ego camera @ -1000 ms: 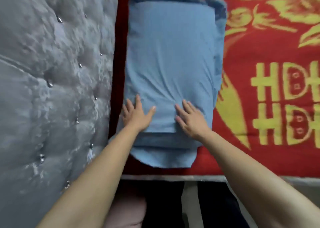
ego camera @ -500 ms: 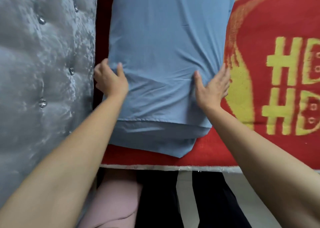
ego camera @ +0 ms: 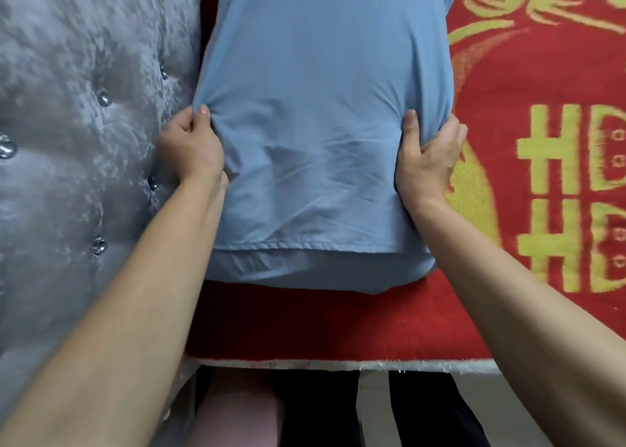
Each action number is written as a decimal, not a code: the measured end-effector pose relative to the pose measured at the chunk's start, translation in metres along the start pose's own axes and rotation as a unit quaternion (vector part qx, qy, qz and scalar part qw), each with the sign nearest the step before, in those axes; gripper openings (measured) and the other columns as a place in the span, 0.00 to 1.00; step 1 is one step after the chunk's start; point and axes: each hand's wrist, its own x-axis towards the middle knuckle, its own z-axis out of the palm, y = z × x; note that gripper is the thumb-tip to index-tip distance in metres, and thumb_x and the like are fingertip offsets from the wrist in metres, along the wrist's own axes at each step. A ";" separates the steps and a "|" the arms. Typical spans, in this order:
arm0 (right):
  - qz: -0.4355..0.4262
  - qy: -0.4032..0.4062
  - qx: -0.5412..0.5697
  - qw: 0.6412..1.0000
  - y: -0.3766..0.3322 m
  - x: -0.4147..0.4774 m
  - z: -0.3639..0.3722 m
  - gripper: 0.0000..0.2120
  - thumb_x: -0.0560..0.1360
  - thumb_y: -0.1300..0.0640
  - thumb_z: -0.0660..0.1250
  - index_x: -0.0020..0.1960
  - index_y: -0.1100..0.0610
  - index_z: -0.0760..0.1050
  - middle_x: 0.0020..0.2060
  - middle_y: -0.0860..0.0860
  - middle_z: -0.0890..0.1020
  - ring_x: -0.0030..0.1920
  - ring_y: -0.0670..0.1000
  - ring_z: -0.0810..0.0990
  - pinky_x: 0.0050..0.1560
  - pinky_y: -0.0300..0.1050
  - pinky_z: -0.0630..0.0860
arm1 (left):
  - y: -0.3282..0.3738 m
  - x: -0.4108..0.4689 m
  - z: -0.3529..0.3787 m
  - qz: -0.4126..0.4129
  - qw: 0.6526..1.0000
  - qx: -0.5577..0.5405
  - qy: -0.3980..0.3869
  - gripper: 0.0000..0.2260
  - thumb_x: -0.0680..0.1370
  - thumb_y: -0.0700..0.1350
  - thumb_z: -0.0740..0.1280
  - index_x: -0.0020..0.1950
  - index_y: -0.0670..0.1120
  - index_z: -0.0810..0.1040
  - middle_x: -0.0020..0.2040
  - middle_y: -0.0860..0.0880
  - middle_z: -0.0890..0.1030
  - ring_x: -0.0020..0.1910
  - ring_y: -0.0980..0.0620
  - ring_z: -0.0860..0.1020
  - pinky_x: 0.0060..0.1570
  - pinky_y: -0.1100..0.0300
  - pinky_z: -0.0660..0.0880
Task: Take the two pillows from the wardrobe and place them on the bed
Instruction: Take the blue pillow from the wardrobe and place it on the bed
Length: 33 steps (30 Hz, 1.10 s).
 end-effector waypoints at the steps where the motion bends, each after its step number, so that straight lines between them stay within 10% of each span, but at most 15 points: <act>1: -0.003 0.005 0.008 1.000 -0.004 0.002 0.001 0.24 0.79 0.48 0.65 0.62 0.69 0.70 0.58 0.63 0.73 0.61 0.61 0.72 0.65 0.52 0.66 | 0.007 0.004 -0.001 0.006 1.000 -0.014 0.006 0.14 0.72 0.47 0.68 0.31 0.40 0.76 0.20 0.62 0.69 0.28 0.63 0.66 0.35 0.62 0.67; 6: 0.020 -0.037 -0.046 0.998 0.003 0.006 0.018 0.32 0.78 0.42 0.63 0.70 0.65 0.66 0.63 0.62 0.72 0.66 0.61 0.69 0.68 0.49 0.63 | 0.005 0.007 -0.014 0.068 0.992 0.105 0.009 0.12 0.74 0.48 0.64 0.31 0.49 0.74 0.28 0.53 0.71 0.33 0.51 0.67 0.37 0.56 0.70; 8: 0.008 -0.116 -0.094 0.989 0.019 0.000 0.023 0.34 0.79 0.41 0.61 0.75 0.63 0.60 0.69 0.64 0.69 0.71 0.62 0.66 0.72 0.51 0.60 | -0.017 -0.001 -0.019 0.055 0.964 0.255 -0.059 0.16 0.78 0.53 0.62 0.59 0.46 0.80 0.54 0.39 0.82 0.53 0.44 0.78 0.57 0.53 0.72; 11: -0.092 -0.257 -0.195 0.942 0.055 -0.029 0.023 0.36 0.81 0.42 0.58 0.80 0.59 0.50 0.78 0.67 0.52 0.78 0.63 0.51 0.78 0.55 0.50 | -0.059 -0.039 -0.026 0.017 0.879 0.415 -0.234 0.32 0.80 0.63 0.55 0.80 0.54 0.50 0.80 0.38 0.50 0.78 0.39 0.54 0.76 0.46 0.53; 23: -0.165 -0.266 -0.281 0.907 0.073 -0.052 -0.008 0.35 0.80 0.38 0.54 0.81 0.54 0.48 0.79 0.65 0.47 0.79 0.63 0.48 0.78 0.60 0.52 | -0.061 -0.091 -0.036 0.070 0.860 0.459 -0.214 0.30 0.81 0.64 0.49 0.80 0.55 0.46 0.81 0.41 0.42 0.79 0.39 0.43 0.74 0.34 0.46; 33: -0.313 -0.142 -0.326 0.880 -0.087 0.017 -0.126 0.36 0.79 0.35 0.52 0.81 0.51 0.48 0.80 0.61 0.47 0.80 0.61 0.47 0.77 0.61 0.53 | 0.152 -0.087 -0.046 0.325 0.820 0.435 -0.180 0.31 0.80 0.65 0.46 0.80 0.54 0.47 0.81 0.43 0.44 0.79 0.39 0.43 0.74 0.31 0.45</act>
